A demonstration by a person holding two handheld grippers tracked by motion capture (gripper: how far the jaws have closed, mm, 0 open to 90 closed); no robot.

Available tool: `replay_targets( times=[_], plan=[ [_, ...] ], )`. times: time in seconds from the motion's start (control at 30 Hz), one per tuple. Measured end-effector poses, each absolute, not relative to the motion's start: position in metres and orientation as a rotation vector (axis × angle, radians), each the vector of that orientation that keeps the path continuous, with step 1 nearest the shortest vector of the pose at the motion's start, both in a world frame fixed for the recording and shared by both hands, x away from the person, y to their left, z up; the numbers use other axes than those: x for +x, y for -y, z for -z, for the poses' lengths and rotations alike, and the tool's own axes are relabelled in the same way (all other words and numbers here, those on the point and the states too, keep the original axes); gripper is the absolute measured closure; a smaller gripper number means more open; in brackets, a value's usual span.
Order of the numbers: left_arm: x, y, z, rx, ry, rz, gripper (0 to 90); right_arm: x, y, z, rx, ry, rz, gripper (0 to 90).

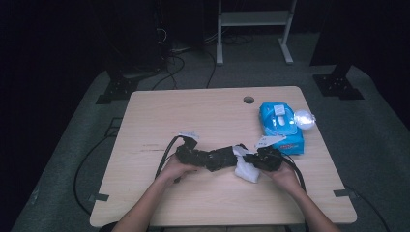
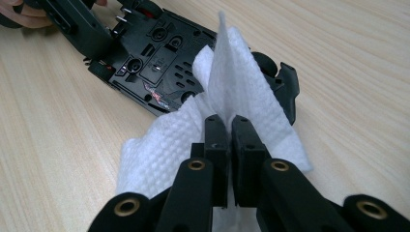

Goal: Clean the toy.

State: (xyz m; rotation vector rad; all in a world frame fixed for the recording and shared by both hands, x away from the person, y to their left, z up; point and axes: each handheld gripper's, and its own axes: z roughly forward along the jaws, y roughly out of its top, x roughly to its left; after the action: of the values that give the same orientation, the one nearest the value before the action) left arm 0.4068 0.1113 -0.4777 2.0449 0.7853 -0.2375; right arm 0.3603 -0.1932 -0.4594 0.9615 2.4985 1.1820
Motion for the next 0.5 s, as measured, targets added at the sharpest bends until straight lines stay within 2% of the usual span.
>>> replay_targets(
  times=[0.17,0.5],
  plan=[
    [0.398,-0.106,0.471,2.090,-0.720,0.116,28.8,0.359,0.195,0.460,0.969,-2.500,-1.195,85.8],
    [0.364,-0.094,0.460,2.183,-0.503,-0.245,29.2,0.351,0.196,0.462,0.972,-2.518,-1.188,85.8]
  ],
)
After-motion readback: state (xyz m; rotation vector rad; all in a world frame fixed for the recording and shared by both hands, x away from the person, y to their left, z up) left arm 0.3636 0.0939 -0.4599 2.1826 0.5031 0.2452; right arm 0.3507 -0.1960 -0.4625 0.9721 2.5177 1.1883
